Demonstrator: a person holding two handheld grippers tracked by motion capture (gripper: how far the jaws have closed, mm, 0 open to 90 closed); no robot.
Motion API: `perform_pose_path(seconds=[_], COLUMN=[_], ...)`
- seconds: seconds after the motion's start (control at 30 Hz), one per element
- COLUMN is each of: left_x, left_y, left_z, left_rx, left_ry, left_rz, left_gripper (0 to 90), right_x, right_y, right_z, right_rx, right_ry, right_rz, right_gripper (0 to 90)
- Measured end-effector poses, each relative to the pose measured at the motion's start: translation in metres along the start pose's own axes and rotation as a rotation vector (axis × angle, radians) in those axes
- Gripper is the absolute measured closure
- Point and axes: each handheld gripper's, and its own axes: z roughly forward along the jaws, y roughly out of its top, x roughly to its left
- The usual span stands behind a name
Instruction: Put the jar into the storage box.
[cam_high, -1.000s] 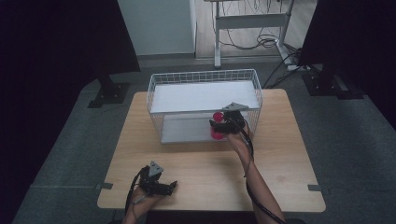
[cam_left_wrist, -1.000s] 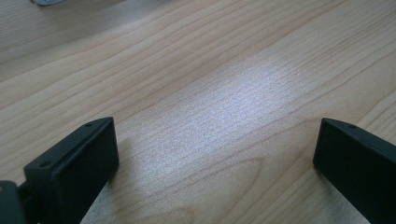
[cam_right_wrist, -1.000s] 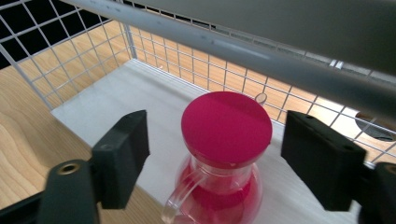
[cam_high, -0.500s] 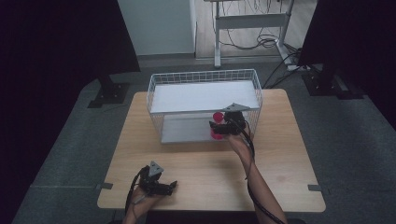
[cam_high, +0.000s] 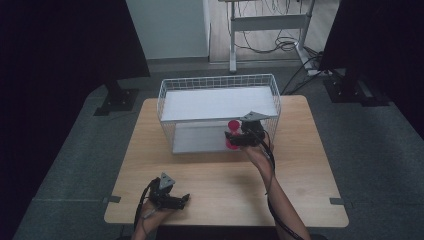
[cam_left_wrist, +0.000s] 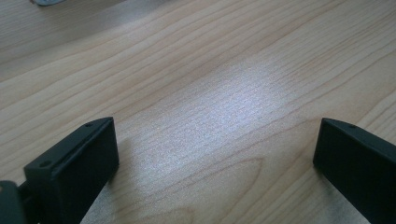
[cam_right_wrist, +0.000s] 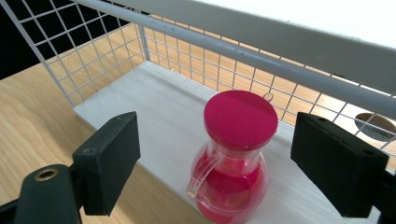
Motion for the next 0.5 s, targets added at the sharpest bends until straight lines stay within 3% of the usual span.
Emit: perform_pose_path(seconds=[0.5], left_x=[0.0], left_y=[0.0], left_z=[0.0], left_rx=[0.002], left_ry=[0.001], left_rz=[0.004], left_gripper=[0.0], right_x=[0.001], right_y=[-0.007], right_z=[-0.016], right_rx=[-0.011], right_ry=[0.009], right_rz=[0.003], right_gripper=[14.9])
